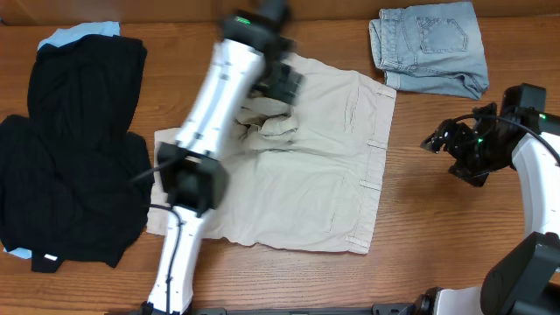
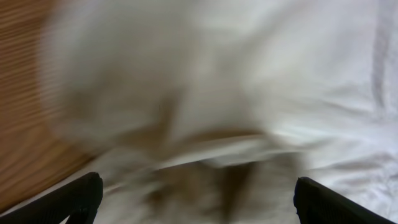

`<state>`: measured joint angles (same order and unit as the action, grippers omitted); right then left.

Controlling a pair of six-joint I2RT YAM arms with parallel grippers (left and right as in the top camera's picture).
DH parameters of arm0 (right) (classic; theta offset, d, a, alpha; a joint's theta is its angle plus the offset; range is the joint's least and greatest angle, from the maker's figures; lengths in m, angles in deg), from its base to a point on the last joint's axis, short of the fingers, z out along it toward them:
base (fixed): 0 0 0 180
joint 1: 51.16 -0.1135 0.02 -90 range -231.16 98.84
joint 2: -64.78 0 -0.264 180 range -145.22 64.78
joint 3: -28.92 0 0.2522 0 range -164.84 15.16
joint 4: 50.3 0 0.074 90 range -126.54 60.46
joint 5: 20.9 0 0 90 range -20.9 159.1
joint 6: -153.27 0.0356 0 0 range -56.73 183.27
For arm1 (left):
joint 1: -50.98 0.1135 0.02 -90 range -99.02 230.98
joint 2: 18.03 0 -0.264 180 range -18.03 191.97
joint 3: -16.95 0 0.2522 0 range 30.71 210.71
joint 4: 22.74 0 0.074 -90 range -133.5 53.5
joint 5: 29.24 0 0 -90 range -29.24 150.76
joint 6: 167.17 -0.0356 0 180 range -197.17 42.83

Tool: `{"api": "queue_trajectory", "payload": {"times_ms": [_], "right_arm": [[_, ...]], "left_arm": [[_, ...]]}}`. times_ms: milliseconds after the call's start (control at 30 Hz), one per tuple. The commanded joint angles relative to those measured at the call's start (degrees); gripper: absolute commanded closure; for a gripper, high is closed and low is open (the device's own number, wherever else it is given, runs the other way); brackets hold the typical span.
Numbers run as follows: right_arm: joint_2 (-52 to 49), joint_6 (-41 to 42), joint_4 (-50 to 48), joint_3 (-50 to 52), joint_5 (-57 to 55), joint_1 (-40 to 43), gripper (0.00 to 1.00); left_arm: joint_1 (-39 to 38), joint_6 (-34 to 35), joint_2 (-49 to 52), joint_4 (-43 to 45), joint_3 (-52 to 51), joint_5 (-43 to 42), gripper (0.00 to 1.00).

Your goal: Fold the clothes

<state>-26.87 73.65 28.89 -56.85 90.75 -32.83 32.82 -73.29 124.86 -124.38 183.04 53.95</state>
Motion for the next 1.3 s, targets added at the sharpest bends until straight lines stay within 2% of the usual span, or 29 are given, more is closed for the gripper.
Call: {"api": "queue_trajectory", "payload": {"times_ms": [0, 100, 267, 467, 633, 800, 933, 1133, 1267], "right_arm": [[1.11, -1.90, -0.35, -1.36, 0.74, -1.31, 0.10], [1.11, -1.90, -0.68, -1.36, 0.74, -1.90, 0.10], [1.11, -1.88, -0.98, -1.36, 0.74, -2.84, 0.10], [1.11, -1.86, -0.63, -1.36, 0.76, -2.95, 0.10], [1.11, -1.86, -0.59, -1.36, 0.74, -2.95, 0.10], [1.11, -1.88, 0.00, -1.33, 0.74, -2.95, 0.10], [1.11, -1.88, 0.66, -1.33, 0.48, -2.95, 0.10], [1.11, -1.88, 1.25, -1.33, 0.31, -2.95, 0.10], [1.11, -1.88, 1.31, -1.33, 0.31, -2.95, 0.10]], "left_arm": [[9.33, 4.04, -4.04, -2.10, 1.92, -3.08, 0.00], [14.78, 4.07, -2.97, -3.32, 0.83, -7.32, 0.00], [18.95, 2.25, -0.52, -2.43, -2.27, -11.78, 0.00], [18.49, -6.21, 1.49, -0.17, -7.63, -8.55, 0.02], [17.62, -11.47, 1.68, 5.25, -16.57, -6.12, 0.03], [17.29, -11.56, 1.68, 12.96, -23.61, -7.85, 0.04], [16.65, -11.63, 1.70, 18.43, -25.73, -11.06, 0.04], [13.90, -11.63, 1.75, 27.15, -28.61, -11.56, 0.04], [11.98, -12.94, 1.77, 31.01, -29.42, -16.31, 0.06]]}}
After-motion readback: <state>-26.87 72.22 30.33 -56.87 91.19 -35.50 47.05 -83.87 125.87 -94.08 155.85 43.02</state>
